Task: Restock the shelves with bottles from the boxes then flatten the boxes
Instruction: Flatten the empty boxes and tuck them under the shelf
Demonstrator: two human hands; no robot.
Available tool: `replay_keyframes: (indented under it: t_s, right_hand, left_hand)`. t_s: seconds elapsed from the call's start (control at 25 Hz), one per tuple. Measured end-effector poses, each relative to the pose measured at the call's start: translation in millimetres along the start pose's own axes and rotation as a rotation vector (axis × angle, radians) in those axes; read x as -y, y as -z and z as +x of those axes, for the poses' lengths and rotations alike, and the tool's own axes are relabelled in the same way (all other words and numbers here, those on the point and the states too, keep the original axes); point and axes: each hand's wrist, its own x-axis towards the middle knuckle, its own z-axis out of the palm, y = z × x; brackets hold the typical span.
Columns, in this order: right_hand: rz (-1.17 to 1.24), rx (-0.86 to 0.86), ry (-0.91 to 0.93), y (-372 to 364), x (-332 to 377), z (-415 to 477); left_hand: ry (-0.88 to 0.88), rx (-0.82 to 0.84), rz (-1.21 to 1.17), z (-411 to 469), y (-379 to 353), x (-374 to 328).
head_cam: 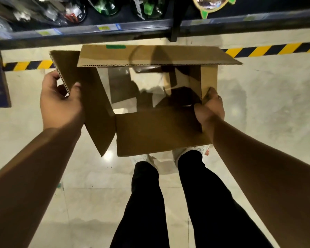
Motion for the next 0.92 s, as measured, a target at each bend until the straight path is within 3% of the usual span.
replay_keyframes:
  t_s: [0.44,0.6,0.8,0.92]
  right_hand:
    - [0.007,0.071,0.185,92,-15,-16]
    - [-0.014,0.092,0.280,119,-21,-23]
    - [-0.035,0.090,0.336,133,-32,-20]
    - [-0.075,0.253,0.297,133,-38,-14]
  left_hand:
    - [0.201,-0.082,-0.133,16,-27,-50]
    - [0.389,-0.187,-0.238,35,-27,-71]
    - [0.592,-0.164,-0.442,49,-38,-90]
    - [0.709,-0.142,-0.464,59,-52,-80]
